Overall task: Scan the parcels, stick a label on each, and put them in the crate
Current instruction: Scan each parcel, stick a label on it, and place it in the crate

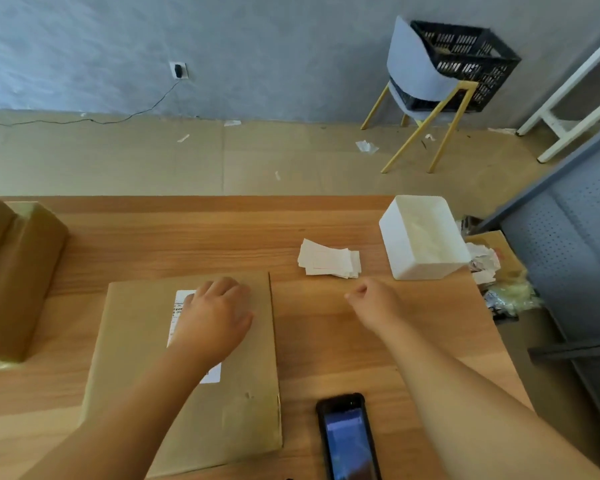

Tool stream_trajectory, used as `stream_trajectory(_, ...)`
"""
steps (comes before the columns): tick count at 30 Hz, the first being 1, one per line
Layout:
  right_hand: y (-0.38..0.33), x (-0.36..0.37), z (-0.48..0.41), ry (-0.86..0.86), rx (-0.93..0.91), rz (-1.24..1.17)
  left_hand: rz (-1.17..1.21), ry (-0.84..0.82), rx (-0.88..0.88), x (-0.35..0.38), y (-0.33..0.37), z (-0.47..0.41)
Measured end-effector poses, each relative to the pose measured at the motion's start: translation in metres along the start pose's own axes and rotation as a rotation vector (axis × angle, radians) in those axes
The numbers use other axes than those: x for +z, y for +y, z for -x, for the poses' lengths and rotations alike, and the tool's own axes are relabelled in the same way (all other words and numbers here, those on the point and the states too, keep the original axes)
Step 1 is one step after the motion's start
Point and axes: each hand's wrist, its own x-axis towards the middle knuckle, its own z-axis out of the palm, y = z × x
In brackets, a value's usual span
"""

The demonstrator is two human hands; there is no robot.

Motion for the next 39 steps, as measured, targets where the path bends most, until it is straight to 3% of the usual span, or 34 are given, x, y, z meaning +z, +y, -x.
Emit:
stream_trajectory(9, -0.028, 0.002, -0.073, 0.065, 0.014, 0.051, -0.017, 0.118, -0.093, 0.012, 0.012, -0.005)
stream_trajectory(22, -0.019, 0.001, -0.075, 0.12, 0.067, -0.148, -0.014, 0.137, -0.121, 0.014, 0.015, 0.002)
stream_trajectory(28, -0.022, -0.008, -0.039, 0.158, 0.053, -0.576, 0.196, 0.091, -0.109, 0.008, 0.01, 0.007)
stream_trajectory(33, -0.041, -0.013, 0.013, 0.035, -0.034, -1.004, 0.406, 0.096, -0.15, -0.008, 0.003, 0.024)
stream_trajectory(39, -0.069, -0.004, 0.084, -0.168, -0.2, -1.036, 0.714, 0.074, -0.302, -0.03, -0.014, 0.053)
